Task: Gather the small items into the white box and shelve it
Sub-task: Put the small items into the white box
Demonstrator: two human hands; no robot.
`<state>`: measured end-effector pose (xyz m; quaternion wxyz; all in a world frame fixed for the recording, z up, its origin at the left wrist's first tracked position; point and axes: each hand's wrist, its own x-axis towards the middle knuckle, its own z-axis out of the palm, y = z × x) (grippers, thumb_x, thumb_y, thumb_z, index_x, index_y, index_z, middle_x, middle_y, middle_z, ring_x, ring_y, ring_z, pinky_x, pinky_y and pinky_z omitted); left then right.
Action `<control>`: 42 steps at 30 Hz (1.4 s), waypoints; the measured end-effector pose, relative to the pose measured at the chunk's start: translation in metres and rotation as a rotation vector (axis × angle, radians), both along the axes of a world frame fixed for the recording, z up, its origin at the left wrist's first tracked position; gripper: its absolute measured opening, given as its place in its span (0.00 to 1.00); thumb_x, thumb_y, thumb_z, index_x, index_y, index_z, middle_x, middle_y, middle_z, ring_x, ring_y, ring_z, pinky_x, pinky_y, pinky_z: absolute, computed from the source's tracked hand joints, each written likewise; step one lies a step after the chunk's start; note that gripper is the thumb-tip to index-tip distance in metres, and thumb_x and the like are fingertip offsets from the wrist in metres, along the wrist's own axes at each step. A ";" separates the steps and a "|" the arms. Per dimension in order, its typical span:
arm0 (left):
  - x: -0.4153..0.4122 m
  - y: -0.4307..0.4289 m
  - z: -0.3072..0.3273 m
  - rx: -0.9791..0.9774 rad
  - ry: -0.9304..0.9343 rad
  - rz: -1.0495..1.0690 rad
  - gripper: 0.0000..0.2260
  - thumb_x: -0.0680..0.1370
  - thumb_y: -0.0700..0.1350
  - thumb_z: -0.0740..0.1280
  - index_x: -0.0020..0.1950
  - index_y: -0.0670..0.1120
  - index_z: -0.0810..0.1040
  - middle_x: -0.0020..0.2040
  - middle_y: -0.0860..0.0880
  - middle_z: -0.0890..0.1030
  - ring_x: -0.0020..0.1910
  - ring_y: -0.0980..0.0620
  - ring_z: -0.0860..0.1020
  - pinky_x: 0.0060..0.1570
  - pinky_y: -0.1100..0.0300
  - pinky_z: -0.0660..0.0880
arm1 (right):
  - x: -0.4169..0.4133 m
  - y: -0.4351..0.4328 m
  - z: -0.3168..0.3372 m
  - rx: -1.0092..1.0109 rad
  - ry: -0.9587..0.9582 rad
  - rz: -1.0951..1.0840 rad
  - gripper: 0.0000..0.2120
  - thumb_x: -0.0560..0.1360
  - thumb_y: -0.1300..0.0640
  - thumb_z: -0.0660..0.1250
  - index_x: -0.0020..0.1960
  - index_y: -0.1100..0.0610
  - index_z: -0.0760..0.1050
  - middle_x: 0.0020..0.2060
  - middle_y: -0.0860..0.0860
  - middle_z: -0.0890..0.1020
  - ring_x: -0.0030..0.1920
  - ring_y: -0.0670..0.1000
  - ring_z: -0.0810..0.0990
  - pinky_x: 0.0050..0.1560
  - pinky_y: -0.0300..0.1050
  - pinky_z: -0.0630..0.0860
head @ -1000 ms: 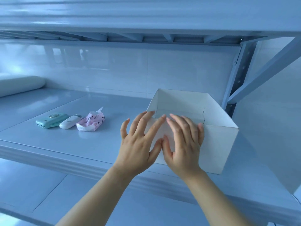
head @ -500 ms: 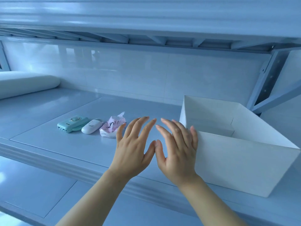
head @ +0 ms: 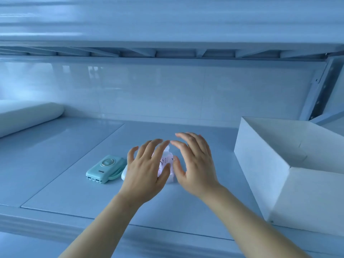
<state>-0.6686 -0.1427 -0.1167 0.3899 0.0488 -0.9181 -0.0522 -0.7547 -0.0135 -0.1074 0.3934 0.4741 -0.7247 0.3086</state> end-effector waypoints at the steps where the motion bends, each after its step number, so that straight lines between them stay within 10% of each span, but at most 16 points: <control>1: -0.001 -0.011 -0.001 0.000 -0.006 -0.004 0.22 0.75 0.54 0.55 0.69 0.52 0.64 0.65 0.53 0.71 0.62 0.51 0.70 0.60 0.47 0.64 | -0.001 -0.010 0.001 0.001 -0.003 0.007 0.14 0.72 0.60 0.63 0.57 0.59 0.75 0.59 0.55 0.76 0.62 0.53 0.69 0.65 0.52 0.64; 12: -0.047 -0.086 -0.010 0.060 -0.215 -0.077 0.26 0.76 0.51 0.60 0.73 0.51 0.58 0.69 0.54 0.66 0.67 0.52 0.63 0.60 0.55 0.62 | -0.031 -0.054 -0.031 0.054 -0.154 0.032 0.10 0.70 0.64 0.63 0.49 0.60 0.78 0.51 0.53 0.80 0.53 0.53 0.76 0.53 0.47 0.73; 20: -0.049 -0.094 -0.027 0.188 -0.278 -0.161 0.14 0.77 0.52 0.60 0.62 0.54 0.72 0.59 0.57 0.73 0.56 0.54 0.72 0.49 0.59 0.67 | -0.045 -0.050 -0.028 0.372 -0.476 0.094 0.08 0.74 0.47 0.62 0.47 0.50 0.76 0.44 0.44 0.76 0.48 0.44 0.72 0.48 0.47 0.74; 26: -0.044 -0.103 -0.031 0.247 -0.494 -0.240 0.15 0.78 0.51 0.57 0.63 0.63 0.71 0.71 0.55 0.65 0.69 0.55 0.63 0.66 0.53 0.62 | -0.050 -0.045 -0.032 0.507 -0.591 0.161 0.20 0.68 0.37 0.68 0.56 0.44 0.74 0.55 0.37 0.71 0.57 0.36 0.69 0.57 0.35 0.69; 42: -0.043 -0.091 -0.034 0.223 -0.456 -0.343 0.22 0.75 0.58 0.62 0.69 0.59 0.66 0.72 0.56 0.63 0.70 0.57 0.60 0.66 0.61 0.62 | -0.059 -0.041 -0.036 0.288 -0.584 0.096 0.24 0.65 0.34 0.68 0.56 0.43 0.75 0.58 0.35 0.70 0.60 0.36 0.69 0.58 0.35 0.69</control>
